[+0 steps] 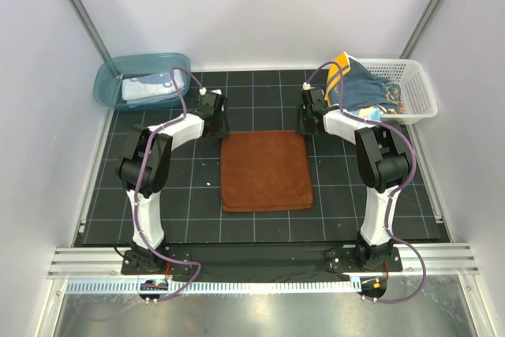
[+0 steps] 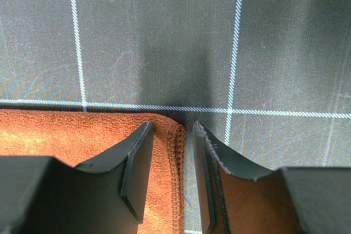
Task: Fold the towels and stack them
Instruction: Fold the towel
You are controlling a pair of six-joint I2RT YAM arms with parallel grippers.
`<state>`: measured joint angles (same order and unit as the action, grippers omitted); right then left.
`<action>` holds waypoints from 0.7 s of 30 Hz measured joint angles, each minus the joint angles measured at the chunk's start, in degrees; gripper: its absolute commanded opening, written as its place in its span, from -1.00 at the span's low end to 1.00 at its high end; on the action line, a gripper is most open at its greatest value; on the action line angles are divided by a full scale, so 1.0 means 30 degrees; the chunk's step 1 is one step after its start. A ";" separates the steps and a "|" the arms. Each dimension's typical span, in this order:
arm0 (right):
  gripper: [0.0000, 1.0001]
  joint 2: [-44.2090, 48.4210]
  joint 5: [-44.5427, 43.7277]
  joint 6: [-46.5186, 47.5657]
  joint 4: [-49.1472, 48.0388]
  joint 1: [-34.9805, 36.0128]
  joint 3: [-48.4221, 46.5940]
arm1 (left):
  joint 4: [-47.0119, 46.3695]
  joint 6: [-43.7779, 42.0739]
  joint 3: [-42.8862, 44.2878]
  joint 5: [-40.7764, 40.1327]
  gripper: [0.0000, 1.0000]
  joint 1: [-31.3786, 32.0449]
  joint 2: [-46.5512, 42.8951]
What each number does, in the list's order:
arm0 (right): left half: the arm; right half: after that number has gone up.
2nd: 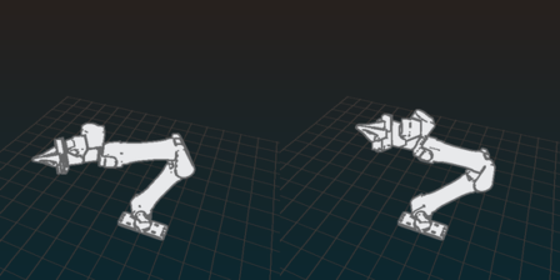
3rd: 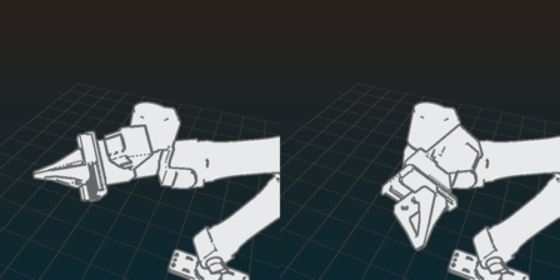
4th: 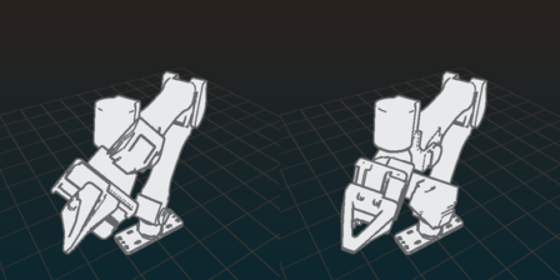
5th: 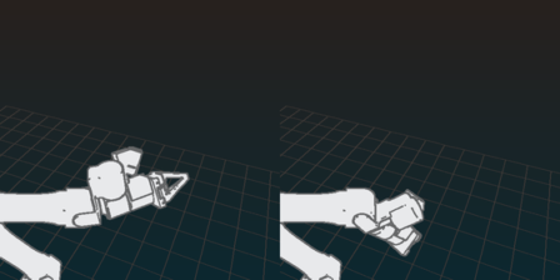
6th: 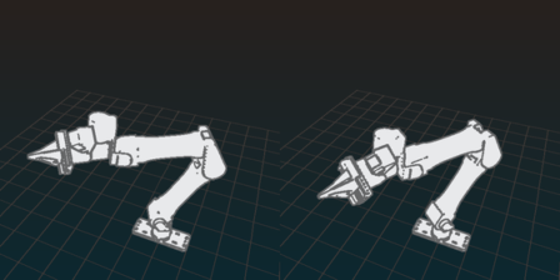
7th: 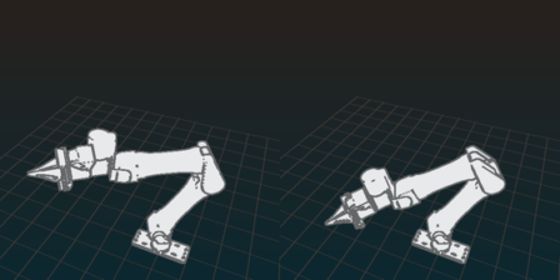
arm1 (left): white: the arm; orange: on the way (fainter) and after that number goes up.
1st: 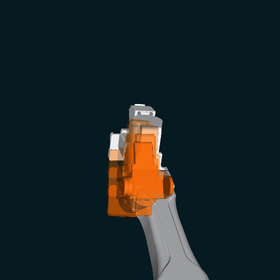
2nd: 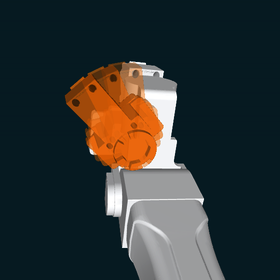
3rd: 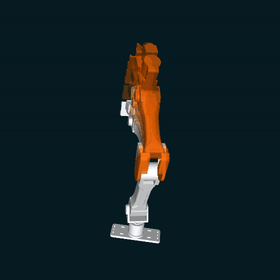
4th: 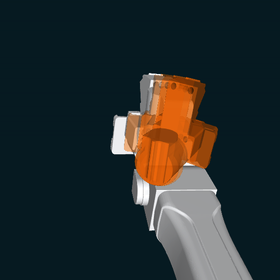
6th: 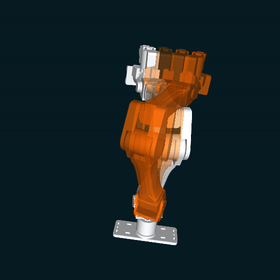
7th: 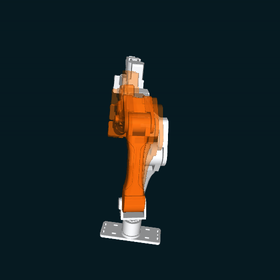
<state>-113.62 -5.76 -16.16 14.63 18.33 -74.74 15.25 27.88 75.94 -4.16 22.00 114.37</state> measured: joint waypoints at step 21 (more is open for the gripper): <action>-0.68 -0.0051 -0.0066 0.0000 -0.0146 0.0160 -0.0007 | -0.0204 0.0051 0.0284 -0.1807 -0.86 0.0707 0.0364</action>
<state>-113.78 -5.96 -16.16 14.20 18.81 -74.76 14.63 28.03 76.79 -9.58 24.12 115.46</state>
